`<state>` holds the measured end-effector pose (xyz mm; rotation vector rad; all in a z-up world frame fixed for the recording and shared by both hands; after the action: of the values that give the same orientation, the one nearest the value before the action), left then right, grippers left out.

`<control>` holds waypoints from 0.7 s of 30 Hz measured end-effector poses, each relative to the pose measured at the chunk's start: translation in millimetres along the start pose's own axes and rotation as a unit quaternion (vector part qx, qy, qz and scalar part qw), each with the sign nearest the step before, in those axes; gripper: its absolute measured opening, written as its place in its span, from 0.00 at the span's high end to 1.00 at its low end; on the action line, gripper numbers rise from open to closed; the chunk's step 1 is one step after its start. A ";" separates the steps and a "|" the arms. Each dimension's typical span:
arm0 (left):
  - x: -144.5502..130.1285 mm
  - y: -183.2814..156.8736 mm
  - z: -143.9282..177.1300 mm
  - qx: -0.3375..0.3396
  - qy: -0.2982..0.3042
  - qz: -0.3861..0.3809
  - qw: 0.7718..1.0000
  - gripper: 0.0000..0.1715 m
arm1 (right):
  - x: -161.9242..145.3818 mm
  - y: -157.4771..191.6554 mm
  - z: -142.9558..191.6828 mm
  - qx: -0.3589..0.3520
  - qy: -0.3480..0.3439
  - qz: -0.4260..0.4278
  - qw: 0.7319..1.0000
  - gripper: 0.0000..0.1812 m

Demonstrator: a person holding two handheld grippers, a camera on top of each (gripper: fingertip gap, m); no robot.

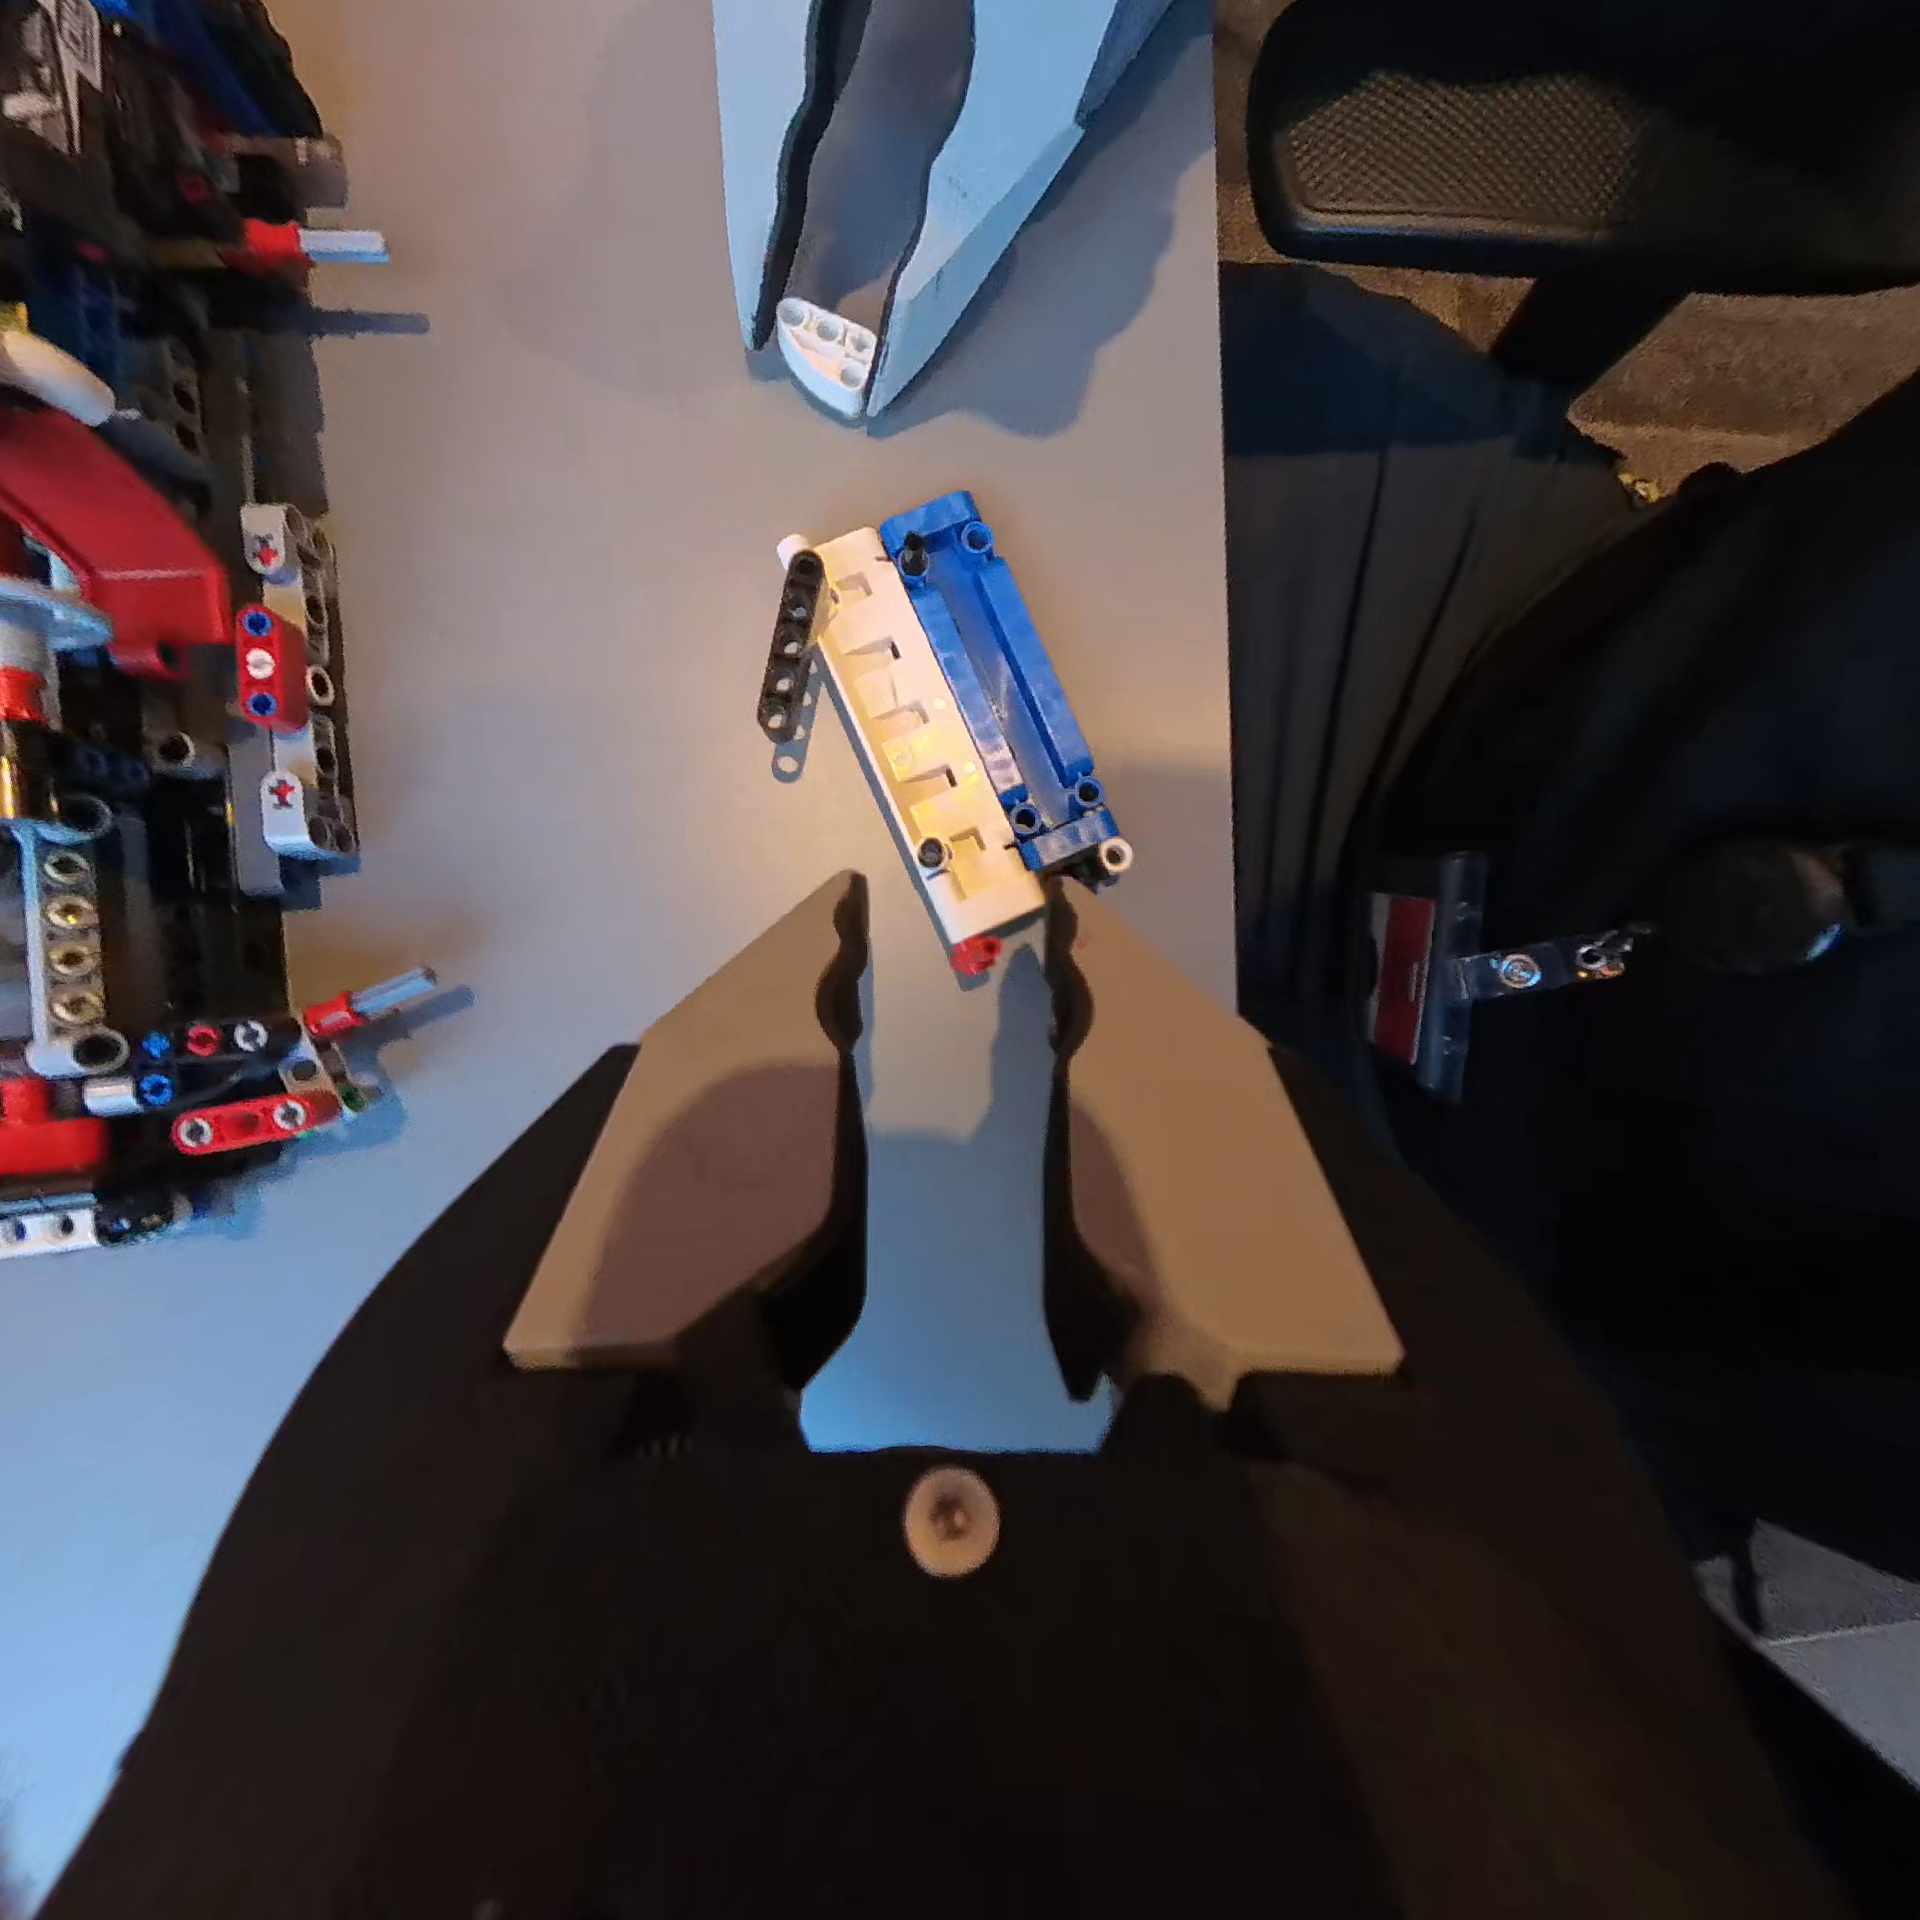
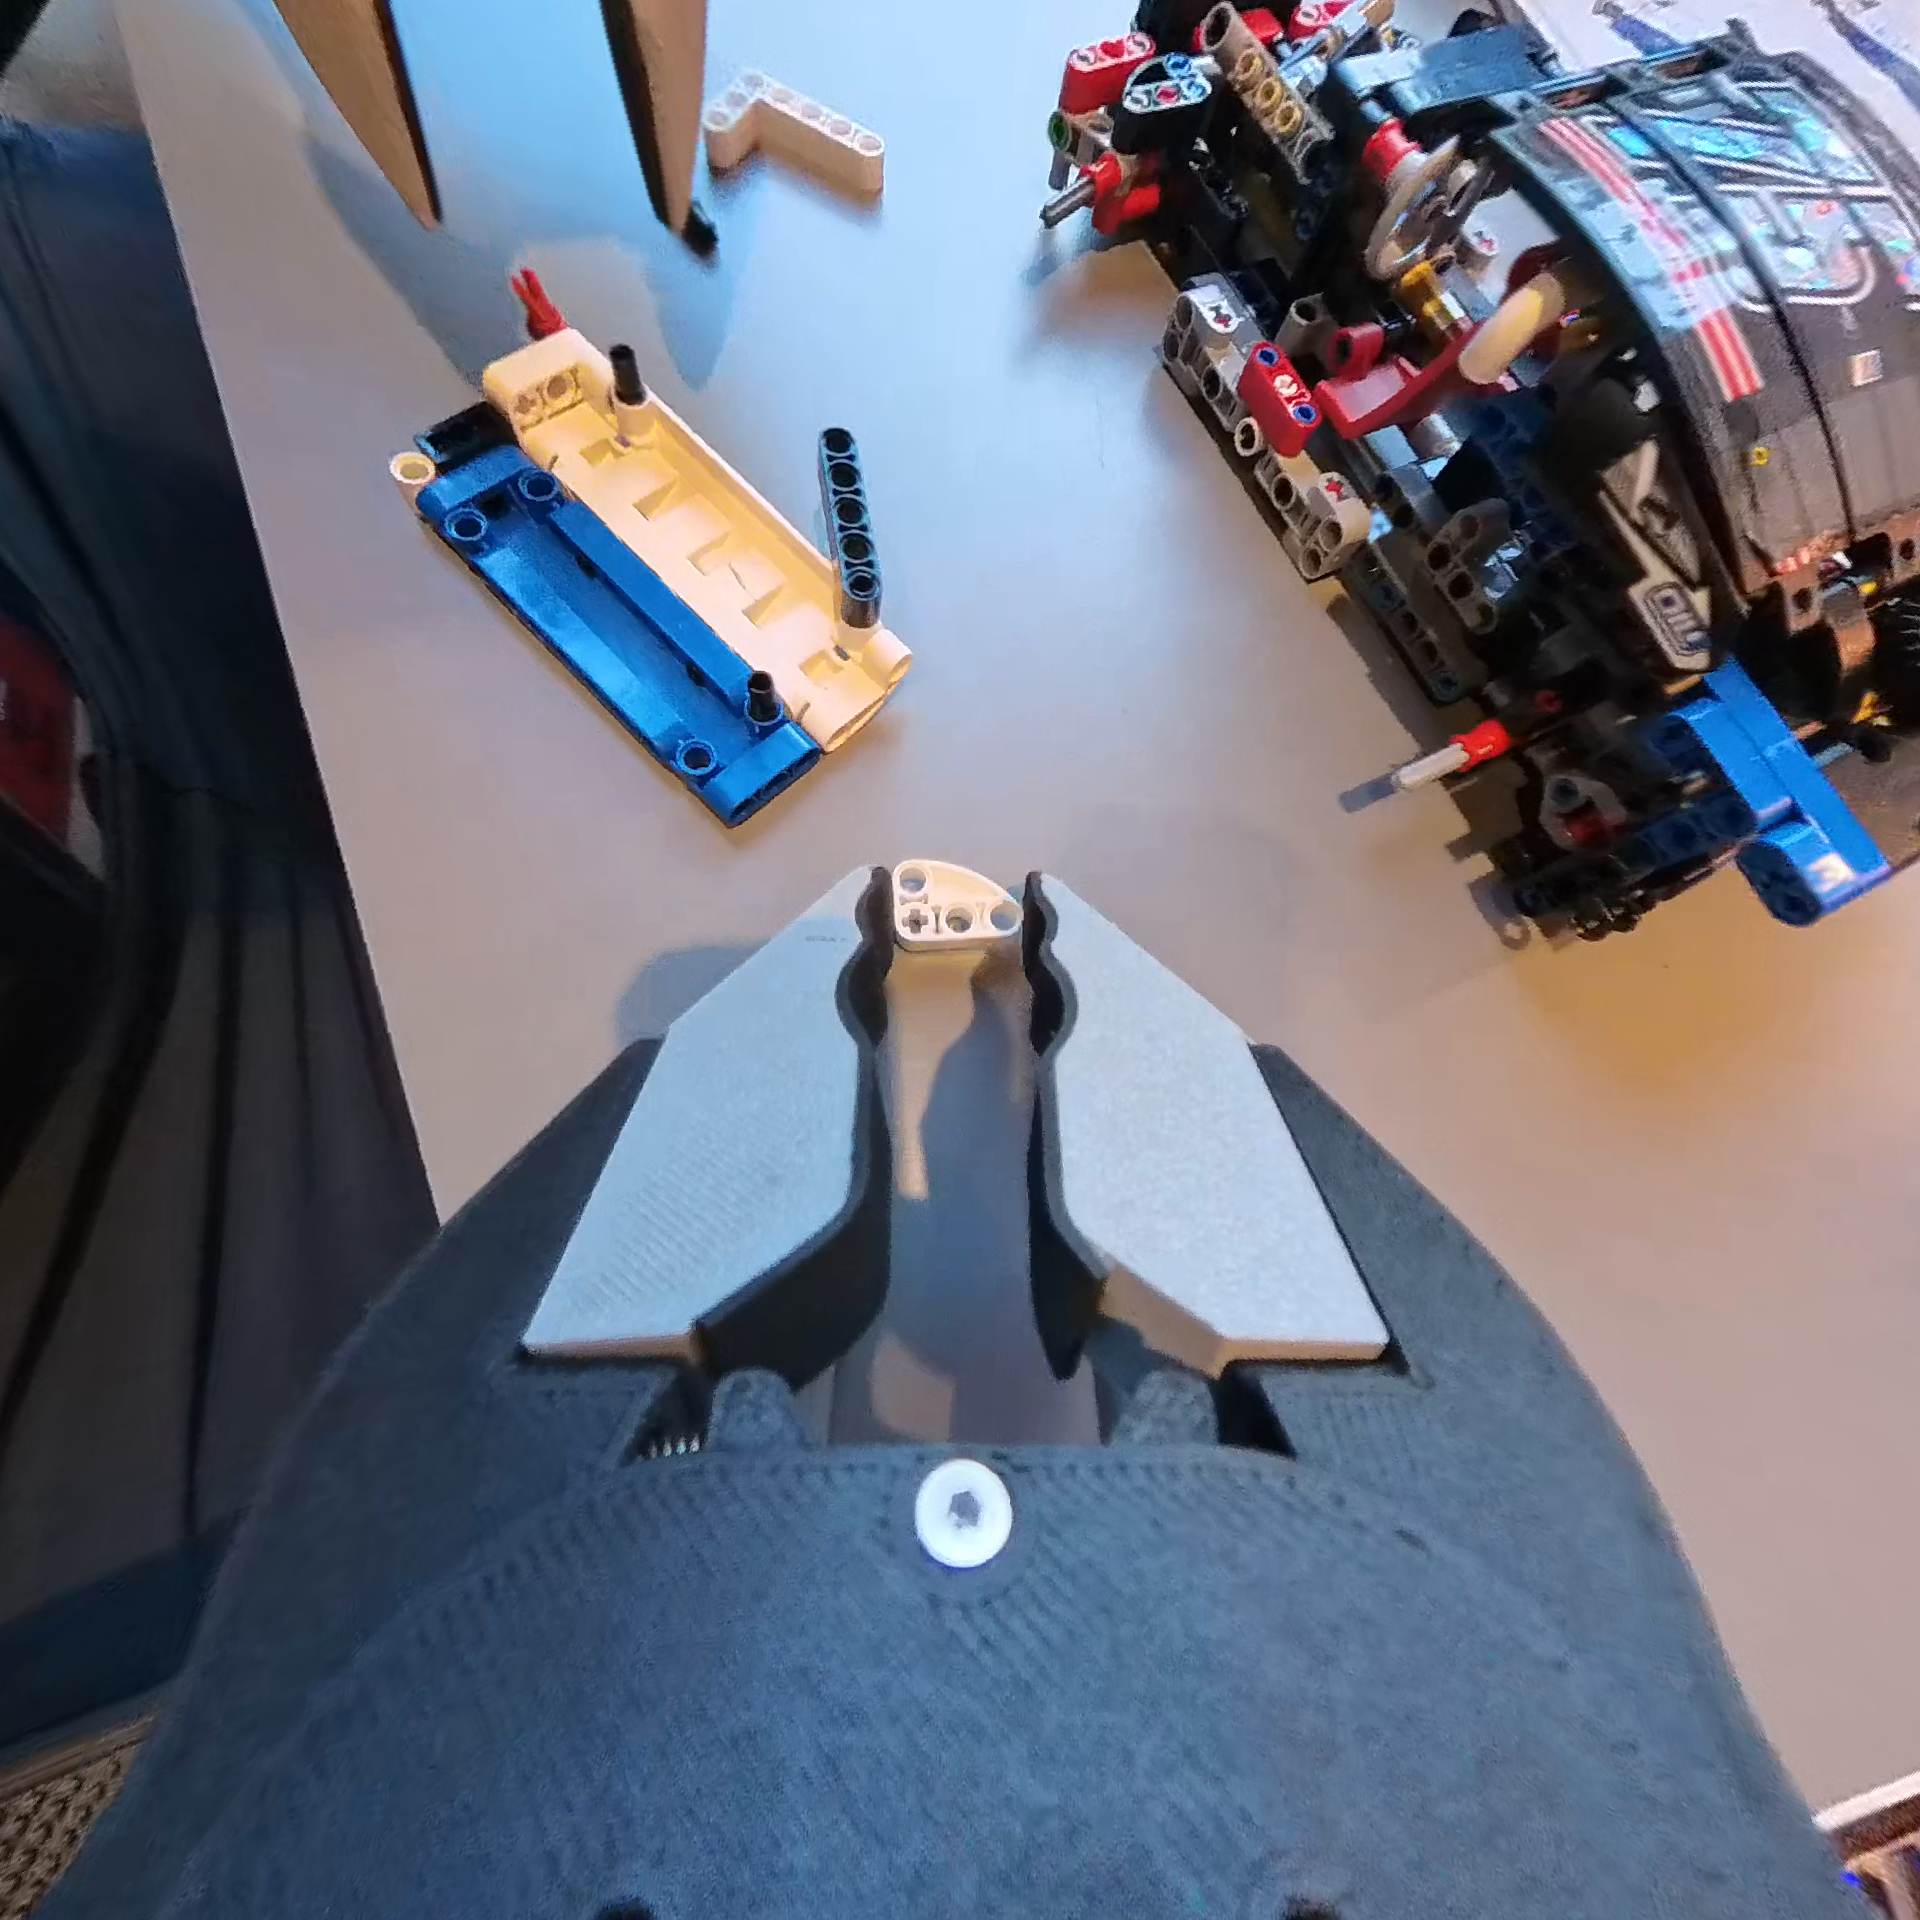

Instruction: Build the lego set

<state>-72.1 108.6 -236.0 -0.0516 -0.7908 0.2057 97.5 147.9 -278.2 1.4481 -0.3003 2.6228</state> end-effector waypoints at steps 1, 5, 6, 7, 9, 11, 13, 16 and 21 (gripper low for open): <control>-1.1 -1.6 1.0 0.005 -0.002 0.007 1.000 0.81 | -0.6 0.6 -0.6 -0.002 0.004 0.005 1.000 0.88; -4.6 -8.7 3.9 0.035 -0.023 0.024 0.999 0.80 | -0.9 1.2 -0.9 -0.010 0.006 0.015 1.000 0.87; -6.1 -10.3 4.0 0.040 -0.028 0.033 0.998 0.80 | -0.9 1.3 -0.7 -0.009 0.006 0.014 1.000 0.87; -7.8 -11.9 3.8 0.044 -0.032 0.044 0.998 0.80 | -1.0 1.5 -0.7 -0.008 0.005 0.013 1.000 0.87; -11.4 -14.6 2.5 0.050 -0.038 0.066 0.996 0.80 | -1.1 1.5 -0.5 -0.005 0.005 0.009 1.000 0.86; -15.4 -15.7 0.9 0.061 -0.035 0.083 0.994 0.79 | -1.3 0.9 -0.2 -0.004 0.006 0.004 1.000 0.85; -18.3 -14.8 0.2 0.080 -0.036 0.096 0.992 0.79 | -1.7 0.7 0.9 -0.008 0.005 0.001 1.000 0.84; -20.4 -17.6 -2.6 0.080 -0.049 0.117 0.989 0.78 | -2.2 0.8 4.9 -0.016 0.000 -0.005 1.000 0.84; -32.5 -10.3 -8.1 0.097 -0.031 0.125 0.987 0.78 | -7.6 -7.7 10.5 -0.037 0.006 -0.025 0.999 0.86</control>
<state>-86.9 92.2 -263.2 0.0393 -0.8228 0.5228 111.8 152.7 -278.3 1.3978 -0.3526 2.5520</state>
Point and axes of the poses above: each gripper's, where its closed fingertips meet, z back along the fingers, x out of its top, y = z × x across the jaws, the point moved 5 cm from there along z, back along the fingers, and after that the axes turned 10 degrees about -y, right-handed, at the moved point
